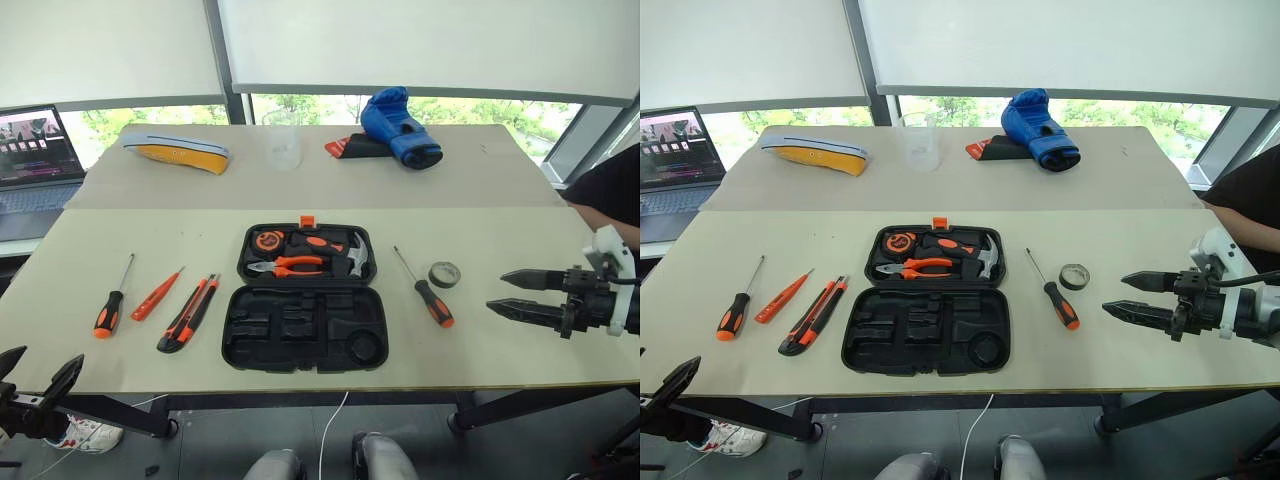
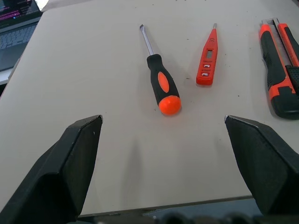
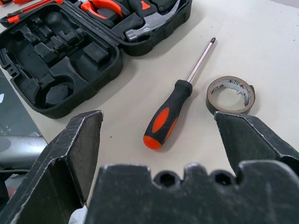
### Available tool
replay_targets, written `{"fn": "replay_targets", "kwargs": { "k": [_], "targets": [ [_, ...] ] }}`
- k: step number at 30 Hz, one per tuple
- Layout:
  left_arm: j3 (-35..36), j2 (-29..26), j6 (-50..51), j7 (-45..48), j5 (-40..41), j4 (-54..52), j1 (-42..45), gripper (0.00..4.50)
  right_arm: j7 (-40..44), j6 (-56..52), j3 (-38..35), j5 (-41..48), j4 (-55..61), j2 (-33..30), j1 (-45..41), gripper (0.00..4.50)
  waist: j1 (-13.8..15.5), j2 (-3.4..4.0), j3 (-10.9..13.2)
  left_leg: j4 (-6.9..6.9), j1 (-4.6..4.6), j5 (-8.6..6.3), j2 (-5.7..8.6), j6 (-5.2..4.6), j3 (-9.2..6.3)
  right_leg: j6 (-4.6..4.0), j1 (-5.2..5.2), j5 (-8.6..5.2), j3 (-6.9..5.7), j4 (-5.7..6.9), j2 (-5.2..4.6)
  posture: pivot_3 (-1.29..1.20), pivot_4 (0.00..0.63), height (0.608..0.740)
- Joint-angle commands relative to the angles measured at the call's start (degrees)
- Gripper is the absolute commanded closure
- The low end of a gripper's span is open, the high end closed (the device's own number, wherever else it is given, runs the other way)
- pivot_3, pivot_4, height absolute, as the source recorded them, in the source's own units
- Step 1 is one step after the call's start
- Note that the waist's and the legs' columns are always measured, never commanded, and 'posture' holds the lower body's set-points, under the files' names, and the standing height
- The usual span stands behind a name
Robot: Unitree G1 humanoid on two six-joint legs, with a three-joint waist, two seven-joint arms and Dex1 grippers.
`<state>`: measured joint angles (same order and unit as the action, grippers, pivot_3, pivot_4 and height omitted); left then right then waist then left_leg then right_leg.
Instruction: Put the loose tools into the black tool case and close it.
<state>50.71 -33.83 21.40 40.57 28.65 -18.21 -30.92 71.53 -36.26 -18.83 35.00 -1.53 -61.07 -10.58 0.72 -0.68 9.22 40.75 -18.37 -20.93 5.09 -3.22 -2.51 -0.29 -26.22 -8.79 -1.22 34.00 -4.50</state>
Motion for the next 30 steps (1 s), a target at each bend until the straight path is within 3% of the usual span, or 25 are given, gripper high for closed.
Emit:
{"fn": "replay_targets", "kwargs": {
  "k": [1, 7, 12, 20, 30],
  "targets": [
    [0.3, -1.5, 2.2, -1.9, 0.6, -1.2, 0.7, 0.01, -0.6, 0.4, -1.6, 0.2, 2.0, -0.6, -0.4, 0.06, 0.0, 0.00, 0.0, 0.00, 0.00, 0.00, 0.00, 0.00, 0.00, 0.00, 0.00, 0.00, 0.00, 0.00, 0.00, 0.00, 0.150, 0.731],
    [-2.1, -7.0, 19.3, -9.3, 4.8, -2.6, 8.7, 0.01, -3.5, -2.9, -1.7, 4.4, 6.9, 0.8, -6.9, 0.06, 0.0, 0.00, 0.0, 0.02, 0.03, 0.02, 0.00, 0.04, -0.02, 0.00, 0.00, 0.01, 0.00, 0.08, 0.04, 0.00, 0.150, 0.731],
    [-7.9, -13.5, 30.7, -12.8, 5.2, 2.5, 19.6, 0.01, -3.5, -6.6, 2.6, 9.0, 14.9, 2.1, -13.4, 0.06, -0.1, 0.00, 0.0, 0.01, 0.05, 0.06, 0.00, 0.11, -0.08, -0.02, -0.02, 0.02, -0.08, 0.10, 0.08, 0.00, 0.150, 0.731],
    [-20.3, -17.8, 34.4, -15.4, -0.2, 15.8, 36.1, 0.01, -3.0, -5.9, 9.1, 10.6, 21.2, 5.5, -20.4, 0.06, -0.2, -0.01, 0.0, 0.00, -0.02, 0.07, 0.11, 0.13, -0.09, -0.05, -0.15, 0.03, -0.48, 0.06, 0.09, 0.00, 0.150, 0.731],
    [-24.2, -17.9, 34.5, -14.5, -3.2, 23.9, 39.5, 0.01, -2.1, -4.0, 10.0, 9.2, 22.3, 6.5, -18.9, 0.06, -0.2, -0.01, 0.0, -0.03, -0.03, 0.07, 0.15, 0.10, -0.21, -0.10, -0.16, 0.03, -1.14, 0.05, 0.08, 0.00, 0.150, 0.731]
  ]
}}
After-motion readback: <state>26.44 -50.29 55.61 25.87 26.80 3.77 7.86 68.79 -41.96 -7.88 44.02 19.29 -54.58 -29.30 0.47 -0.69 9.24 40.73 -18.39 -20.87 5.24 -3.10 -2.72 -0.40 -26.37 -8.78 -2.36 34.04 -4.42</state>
